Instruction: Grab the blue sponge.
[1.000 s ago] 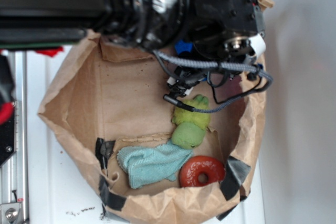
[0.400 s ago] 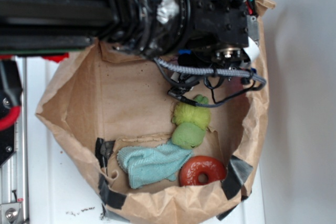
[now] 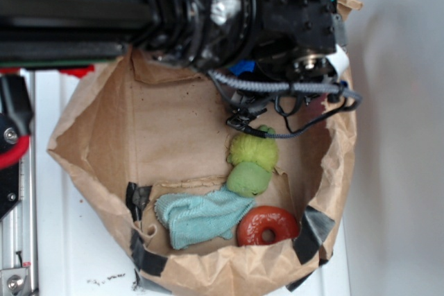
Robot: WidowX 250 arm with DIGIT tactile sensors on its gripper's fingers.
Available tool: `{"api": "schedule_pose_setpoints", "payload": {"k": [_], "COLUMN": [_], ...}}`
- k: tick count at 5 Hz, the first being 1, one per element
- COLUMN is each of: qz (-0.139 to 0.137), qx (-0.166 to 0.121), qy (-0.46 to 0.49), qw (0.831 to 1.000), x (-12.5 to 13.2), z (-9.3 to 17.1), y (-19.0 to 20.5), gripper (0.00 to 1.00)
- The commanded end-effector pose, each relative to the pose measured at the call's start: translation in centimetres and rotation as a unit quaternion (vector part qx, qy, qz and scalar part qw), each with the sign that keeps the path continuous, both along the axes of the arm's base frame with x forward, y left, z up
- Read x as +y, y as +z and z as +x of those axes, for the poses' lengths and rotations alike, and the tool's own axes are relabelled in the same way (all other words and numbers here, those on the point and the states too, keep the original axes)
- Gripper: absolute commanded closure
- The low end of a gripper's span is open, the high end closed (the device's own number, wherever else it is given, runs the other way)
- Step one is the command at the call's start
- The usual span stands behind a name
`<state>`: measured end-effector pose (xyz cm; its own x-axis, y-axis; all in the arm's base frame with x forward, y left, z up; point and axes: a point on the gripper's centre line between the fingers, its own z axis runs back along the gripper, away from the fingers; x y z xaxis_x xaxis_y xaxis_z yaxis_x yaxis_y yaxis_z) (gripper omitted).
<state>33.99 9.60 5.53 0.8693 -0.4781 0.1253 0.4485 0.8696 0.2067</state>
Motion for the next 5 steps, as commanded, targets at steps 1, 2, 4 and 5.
{"api": "schedule_pose_setpoints", "payload": {"k": [1,2,4,5], "qz": [-0.065,-0.118,-0.092,-0.071], "qx": [-0.034,0.027,-0.012,-0.016], "qy": [0.093,0.082,0.146,0.15], "qw": [0.993,0.989,0.985,0.986], "x": [0.3,1.0,-2.1,-4.6], "z": [-0.7,-2.0,-6.2,-7.3], "y": [10.1,13.0,15.8,15.9], "gripper": [1.0,1.0,1.0,1.0]}}
